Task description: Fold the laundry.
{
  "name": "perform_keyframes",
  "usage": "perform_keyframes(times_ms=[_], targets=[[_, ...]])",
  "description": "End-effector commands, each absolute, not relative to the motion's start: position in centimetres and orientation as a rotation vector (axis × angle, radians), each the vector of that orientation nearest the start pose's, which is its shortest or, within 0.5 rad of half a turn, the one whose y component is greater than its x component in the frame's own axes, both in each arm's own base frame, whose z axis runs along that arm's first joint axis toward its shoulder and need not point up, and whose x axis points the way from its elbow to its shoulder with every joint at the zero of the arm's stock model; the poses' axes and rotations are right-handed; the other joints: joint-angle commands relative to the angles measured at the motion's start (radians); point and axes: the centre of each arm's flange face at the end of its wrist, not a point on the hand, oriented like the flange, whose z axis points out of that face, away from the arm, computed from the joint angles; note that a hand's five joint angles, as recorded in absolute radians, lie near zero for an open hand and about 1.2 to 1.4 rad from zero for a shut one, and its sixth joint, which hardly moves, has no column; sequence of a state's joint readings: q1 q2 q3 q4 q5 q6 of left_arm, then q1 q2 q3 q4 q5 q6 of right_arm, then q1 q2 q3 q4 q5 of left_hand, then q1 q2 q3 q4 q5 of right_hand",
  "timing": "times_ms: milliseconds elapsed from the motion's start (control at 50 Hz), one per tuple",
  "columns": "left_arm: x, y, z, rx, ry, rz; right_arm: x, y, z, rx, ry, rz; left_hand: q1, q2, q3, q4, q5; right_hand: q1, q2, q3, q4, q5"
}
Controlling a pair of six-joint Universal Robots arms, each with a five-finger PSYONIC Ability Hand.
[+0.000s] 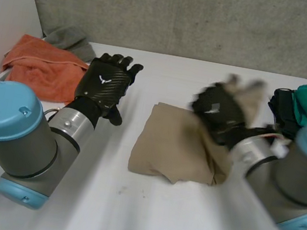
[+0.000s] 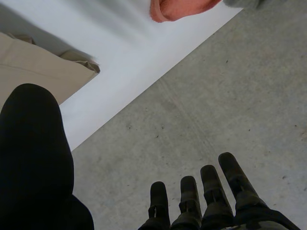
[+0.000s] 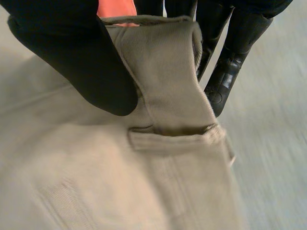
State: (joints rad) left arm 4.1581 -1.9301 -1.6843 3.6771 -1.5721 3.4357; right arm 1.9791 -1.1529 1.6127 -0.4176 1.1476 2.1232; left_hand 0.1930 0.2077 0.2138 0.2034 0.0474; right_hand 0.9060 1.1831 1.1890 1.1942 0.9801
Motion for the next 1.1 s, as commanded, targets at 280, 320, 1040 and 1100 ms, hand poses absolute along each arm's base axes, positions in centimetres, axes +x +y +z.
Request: perform_keyframes(times_ms=[280, 320, 1040, 1100], targets=[[-31.3, -28.9, 25.0, 0.705, 1.963, -2.601, 35.6, -24.3, 18.7, -1.261, 1.576, -1.965, -0.018, -0.033, -0.039, -0.029, -0.047, -0.732, -1.009, -1.014, -1.02, -0.98], [-32.1, -29.5, 25.2, 0.698, 1.954, -2.63, 34.6, -24.5, 21.7, -0.98, 1.626, -1.934, -0.018, -0.033, -0.039, -0.029, -0.047, -0.732, -1.009, -1.014, -1.02, -0.98], [-38.0, -26.7, 13.3, 1.205, 2.253, -1.892, 29.4, -33.7, 13.4, -0.874, 2.311, -1.479, 0.041, 0.026, 0.02, 0.031, 0.012, -0.732, -1.009, -1.014, -1.02, -0.98], [-37.9, -26.5, 13.0, 1.225, 2.263, -1.874, 29.5, -33.9, 12.9, -0.918, 2.317, -1.485, 0.038, 0.023, 0.017, 0.028, 0.009, -0.732, -1.009, -1.014, -1.02, -0.98]])
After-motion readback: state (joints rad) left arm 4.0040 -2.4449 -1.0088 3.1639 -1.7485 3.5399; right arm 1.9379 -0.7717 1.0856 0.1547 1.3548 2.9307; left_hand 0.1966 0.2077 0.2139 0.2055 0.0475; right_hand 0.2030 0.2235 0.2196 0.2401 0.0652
